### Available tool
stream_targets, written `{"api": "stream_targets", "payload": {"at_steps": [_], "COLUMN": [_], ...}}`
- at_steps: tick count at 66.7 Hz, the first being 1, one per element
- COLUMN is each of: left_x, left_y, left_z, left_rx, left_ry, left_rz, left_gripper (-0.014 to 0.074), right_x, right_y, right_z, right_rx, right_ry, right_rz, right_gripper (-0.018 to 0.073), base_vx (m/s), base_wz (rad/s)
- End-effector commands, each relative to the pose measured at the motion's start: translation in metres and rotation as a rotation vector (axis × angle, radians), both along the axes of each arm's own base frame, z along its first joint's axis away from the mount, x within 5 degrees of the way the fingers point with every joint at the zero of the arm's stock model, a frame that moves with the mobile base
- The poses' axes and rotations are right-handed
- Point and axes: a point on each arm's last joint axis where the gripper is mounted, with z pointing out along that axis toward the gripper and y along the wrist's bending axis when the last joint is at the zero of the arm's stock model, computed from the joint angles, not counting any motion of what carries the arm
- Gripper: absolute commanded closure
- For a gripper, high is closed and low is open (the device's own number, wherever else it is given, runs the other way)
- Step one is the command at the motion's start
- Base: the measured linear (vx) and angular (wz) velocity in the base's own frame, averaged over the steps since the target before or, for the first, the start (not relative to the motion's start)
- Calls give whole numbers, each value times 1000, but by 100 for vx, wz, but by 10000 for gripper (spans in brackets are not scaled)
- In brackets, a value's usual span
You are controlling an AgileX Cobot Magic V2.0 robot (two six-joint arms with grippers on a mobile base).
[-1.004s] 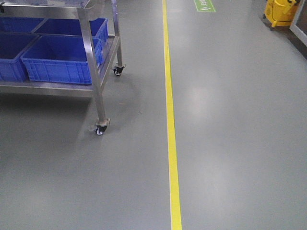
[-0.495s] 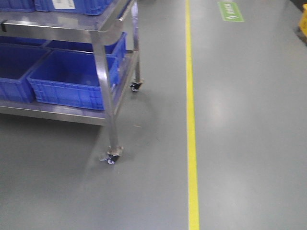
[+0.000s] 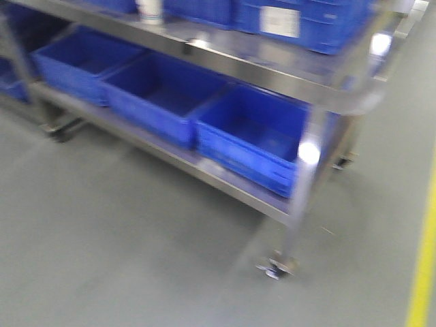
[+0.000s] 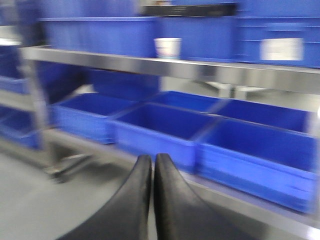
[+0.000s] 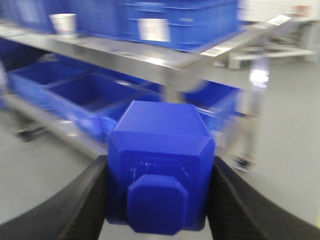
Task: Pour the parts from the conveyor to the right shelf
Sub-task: 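Turn and drive between the racks of blue bins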
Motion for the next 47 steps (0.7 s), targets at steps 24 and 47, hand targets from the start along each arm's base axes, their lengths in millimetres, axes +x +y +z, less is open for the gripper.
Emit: {"api": "stream_targets", "payload": {"at_steps": [24, 47], "left_x": [-2, -2], "left_y": [0, 0], "left_z": [15, 15], "left_rx": [-13, -13], "left_ry": [-102, -102], "left_rz": [-6, -6], "left_gripper": [603, 603], "right_x": [-3, -3], "right_y": [0, 0], "right_z": [16, 16], "right_rx": [-16, -16], "right_ry": [-116, -116], "right_rz": [2, 2], "right_gripper": [564, 564], "base_vx": [27, 16], "base_wz": [105, 77]}}
